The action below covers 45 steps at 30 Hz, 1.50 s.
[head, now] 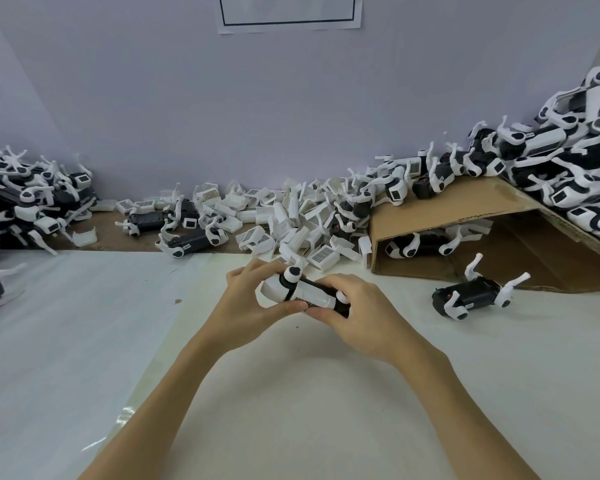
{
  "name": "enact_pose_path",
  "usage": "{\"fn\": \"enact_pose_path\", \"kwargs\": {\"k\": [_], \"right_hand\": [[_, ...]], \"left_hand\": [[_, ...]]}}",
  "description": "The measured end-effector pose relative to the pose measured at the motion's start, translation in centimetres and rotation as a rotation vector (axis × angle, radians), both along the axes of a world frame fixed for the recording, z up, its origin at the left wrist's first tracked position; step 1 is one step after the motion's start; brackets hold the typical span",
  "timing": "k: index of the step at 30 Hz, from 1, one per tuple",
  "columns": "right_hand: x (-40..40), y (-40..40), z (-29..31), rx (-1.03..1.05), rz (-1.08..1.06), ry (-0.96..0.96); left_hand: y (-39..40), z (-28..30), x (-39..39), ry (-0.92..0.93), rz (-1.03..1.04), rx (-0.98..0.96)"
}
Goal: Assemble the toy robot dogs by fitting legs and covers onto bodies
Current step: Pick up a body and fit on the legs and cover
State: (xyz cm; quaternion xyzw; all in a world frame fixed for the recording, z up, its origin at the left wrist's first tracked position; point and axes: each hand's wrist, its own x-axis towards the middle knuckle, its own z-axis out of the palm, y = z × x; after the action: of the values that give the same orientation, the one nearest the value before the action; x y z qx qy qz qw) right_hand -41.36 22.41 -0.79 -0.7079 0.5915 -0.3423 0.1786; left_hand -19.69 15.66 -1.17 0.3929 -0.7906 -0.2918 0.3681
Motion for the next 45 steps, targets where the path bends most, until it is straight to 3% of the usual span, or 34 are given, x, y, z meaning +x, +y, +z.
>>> {"fn": "enact_pose_path", "kwargs": {"k": [4,7,10,12,15,17,18,20,23,29,34,38,41,43,45], "right_hand": [[-0.1,0.0,0.2,-0.067,-0.043,0.137],[0.0,-0.1,0.1,-0.077,-0.017,0.078],[0.6,-0.3,-0.4,-0.219,0.003,-0.016],[1.2,-0.3,-0.7,-0.282,-0.027,0.055],[2.2,-0.4,-1.3,-0.392,-0.151,0.102],[2.4,-0.5,-1.4,-0.338,-0.145,-0.061],[2.3,-0.5,-1.4,-0.274,-0.111,-0.172],[1.7,-0.6,-1.0,-0.15,-0.041,-0.35],[0.9,-0.5,-0.9,-0.05,0.02,-0.456],[1.1,-1.0,-0.7,0.092,0.054,-0.693],[0.4,-0.6,-0.4,0.134,0.046,-0.683],[-0.4,0.3,0.8,0.308,0.117,-0.457],[-0.7,0.2,1.3,0.364,0.165,-0.414],[-2.1,-0.7,2.6,0.345,0.175,-0.546],[-4.8,-1.4,6.1,0.24,0.133,-0.893]], "left_hand": [[0.0,0.1,0.1,0.017,-0.006,-0.01],[0.1,0.4,0.0,0.039,0.014,0.022],[0.1,1.1,-0.1,0.237,0.049,0.185],[-0.1,1.4,0.1,0.362,0.032,0.271],[-0.4,0.9,0.3,0.213,0.099,0.115],[-0.5,0.4,0.4,0.024,0.205,-0.153],[-0.5,0.4,0.5,0.018,0.177,-0.196],[-0.7,0.7,1.0,0.116,0.012,-0.051],[-1.0,1.0,1.4,0.28,-0.171,0.203],[-0.7,1.0,0.7,0.529,-0.083,0.305],[-0.5,0.9,0.1,0.517,-0.072,0.353],[-0.7,0.2,0.0,0.452,-0.054,0.355],[-0.9,-0.6,-0.2,0.417,-0.045,0.346],[-1.0,-0.9,-0.6,0.494,-0.032,0.311],[-1.4,-1.0,-0.6,0.604,-0.018,0.287]]}}
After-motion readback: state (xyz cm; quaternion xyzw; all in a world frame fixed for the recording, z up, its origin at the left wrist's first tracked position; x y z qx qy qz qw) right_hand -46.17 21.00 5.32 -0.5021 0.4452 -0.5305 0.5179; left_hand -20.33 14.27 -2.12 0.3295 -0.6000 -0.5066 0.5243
